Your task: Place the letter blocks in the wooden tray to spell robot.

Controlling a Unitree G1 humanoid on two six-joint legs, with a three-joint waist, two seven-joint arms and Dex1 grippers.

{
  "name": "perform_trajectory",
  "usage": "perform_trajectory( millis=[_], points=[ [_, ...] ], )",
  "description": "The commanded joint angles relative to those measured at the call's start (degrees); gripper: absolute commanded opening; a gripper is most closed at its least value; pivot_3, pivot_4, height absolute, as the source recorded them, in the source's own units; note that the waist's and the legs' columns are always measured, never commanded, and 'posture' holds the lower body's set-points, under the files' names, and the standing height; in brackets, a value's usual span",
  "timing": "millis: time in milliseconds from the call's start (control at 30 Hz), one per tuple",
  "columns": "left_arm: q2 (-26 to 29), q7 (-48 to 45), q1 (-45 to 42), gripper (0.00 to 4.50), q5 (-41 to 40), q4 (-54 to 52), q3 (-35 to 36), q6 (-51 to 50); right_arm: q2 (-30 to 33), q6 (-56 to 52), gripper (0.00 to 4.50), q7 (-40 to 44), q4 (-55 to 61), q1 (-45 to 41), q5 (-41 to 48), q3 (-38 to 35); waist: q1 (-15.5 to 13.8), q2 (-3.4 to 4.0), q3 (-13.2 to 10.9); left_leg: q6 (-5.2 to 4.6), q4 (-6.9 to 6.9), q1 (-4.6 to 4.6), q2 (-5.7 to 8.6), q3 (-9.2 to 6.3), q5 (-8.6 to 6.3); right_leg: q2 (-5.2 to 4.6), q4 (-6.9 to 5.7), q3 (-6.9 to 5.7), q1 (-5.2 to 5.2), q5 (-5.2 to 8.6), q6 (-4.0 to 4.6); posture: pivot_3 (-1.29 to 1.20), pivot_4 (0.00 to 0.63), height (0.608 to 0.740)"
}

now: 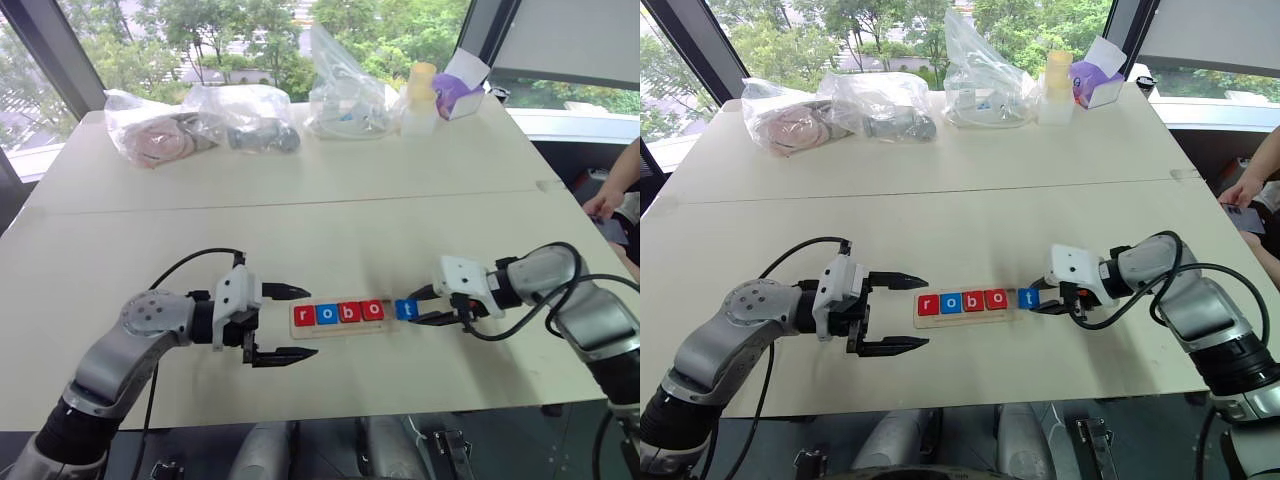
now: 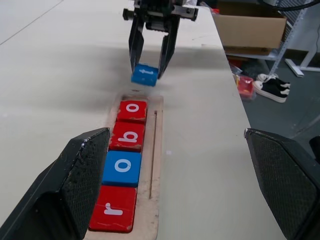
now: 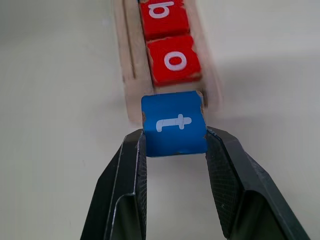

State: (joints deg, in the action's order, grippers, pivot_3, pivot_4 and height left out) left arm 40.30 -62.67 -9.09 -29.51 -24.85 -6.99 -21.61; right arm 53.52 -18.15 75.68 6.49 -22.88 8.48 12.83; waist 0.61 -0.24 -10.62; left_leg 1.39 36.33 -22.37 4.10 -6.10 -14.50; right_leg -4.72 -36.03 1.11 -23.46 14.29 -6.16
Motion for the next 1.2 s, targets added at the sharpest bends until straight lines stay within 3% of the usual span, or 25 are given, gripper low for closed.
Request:
perform_trajectory(
  millis=[33,1200],
  points=[
    [-0.13,0.46,-0.57,4.50,-0.77,-1.60,1.09,0.12,-0.73,0.61,1.10,-0.52,-0.64,-2.11,-2.08,1.20,-0.02,0.00,0.00,0.00,0.00,0.00,0.00,0.00,0.00,0.00,0.00,0.00,0.00,0.00,0.00,0.00,0.150,0.740],
    [-0.02,3.25,1.89,4.50,-0.78,-3.47,1.53,0.31,-5.65,-0.37,1.10,1.72,-1.56,-6.79,-5.61,6.07,0.05,0.00,0.00,0.03,0.00,0.00,0.01,-0.02,0.02,0.01,-0.02,0.00,-0.01,-0.01,0.00,0.00,0.150,0.740]
  ],
)
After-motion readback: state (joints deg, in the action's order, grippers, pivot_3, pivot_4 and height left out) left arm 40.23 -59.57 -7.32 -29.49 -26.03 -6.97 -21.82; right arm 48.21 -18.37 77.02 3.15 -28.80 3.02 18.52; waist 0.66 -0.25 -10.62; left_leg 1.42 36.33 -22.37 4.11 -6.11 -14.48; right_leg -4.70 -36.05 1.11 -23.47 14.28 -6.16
